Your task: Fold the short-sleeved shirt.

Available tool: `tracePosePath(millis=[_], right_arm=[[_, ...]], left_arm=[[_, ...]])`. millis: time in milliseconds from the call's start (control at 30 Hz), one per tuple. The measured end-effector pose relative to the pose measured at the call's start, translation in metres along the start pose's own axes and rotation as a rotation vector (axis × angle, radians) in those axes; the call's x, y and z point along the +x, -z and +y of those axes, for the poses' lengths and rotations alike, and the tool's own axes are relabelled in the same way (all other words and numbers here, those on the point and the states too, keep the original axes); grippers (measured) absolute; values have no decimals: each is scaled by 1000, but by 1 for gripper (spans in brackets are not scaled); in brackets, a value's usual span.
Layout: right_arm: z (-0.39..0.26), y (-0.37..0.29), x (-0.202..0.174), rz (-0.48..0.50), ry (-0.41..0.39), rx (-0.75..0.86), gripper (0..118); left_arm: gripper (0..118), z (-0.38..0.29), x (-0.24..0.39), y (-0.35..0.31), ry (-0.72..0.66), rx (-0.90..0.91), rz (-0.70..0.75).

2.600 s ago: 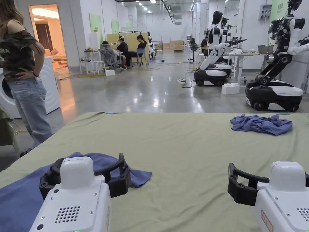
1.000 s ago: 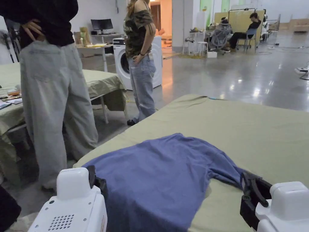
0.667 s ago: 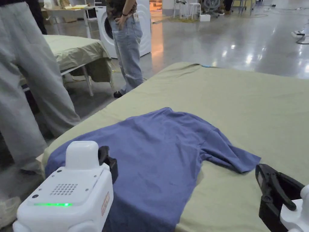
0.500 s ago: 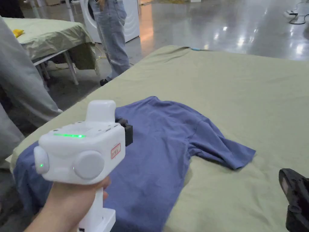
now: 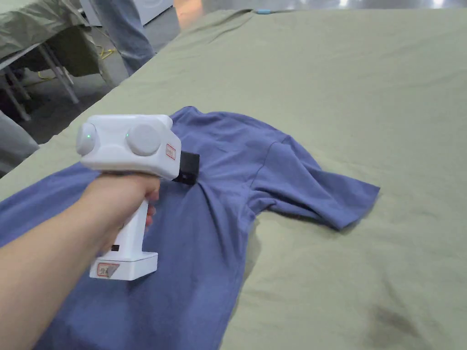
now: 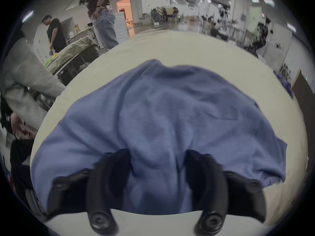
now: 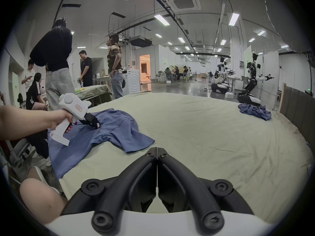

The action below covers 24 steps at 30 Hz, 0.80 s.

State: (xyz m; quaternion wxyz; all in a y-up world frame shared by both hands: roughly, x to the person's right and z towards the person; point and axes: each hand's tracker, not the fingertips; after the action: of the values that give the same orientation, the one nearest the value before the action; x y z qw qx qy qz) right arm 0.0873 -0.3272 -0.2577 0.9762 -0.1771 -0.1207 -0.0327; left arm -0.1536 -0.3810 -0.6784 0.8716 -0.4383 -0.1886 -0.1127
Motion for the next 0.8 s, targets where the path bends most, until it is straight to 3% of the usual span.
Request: tracePosePath(millis=[33,267,400,533,667,800], right_arm=[[0,-1,-1,14,0,4,3],[4,-15,-5,42,30,37,3],[6,-31,4,11,65,79,3],[8,-51,33,-140,42,163,3],[11,-71,69,-195,147,223,3],[8,-89,100,-339,162,276,3]], left_arm=[[2,-2,-2,-2,8,11,41],[2,-21,29,-31,227,123,79],[2,-3,46,-87,193,191,-8],[2,10,83,-152,292,292,-73],[2,18,146,-218,371,412,-198],[2,24,235,-269,526,497,-321]])
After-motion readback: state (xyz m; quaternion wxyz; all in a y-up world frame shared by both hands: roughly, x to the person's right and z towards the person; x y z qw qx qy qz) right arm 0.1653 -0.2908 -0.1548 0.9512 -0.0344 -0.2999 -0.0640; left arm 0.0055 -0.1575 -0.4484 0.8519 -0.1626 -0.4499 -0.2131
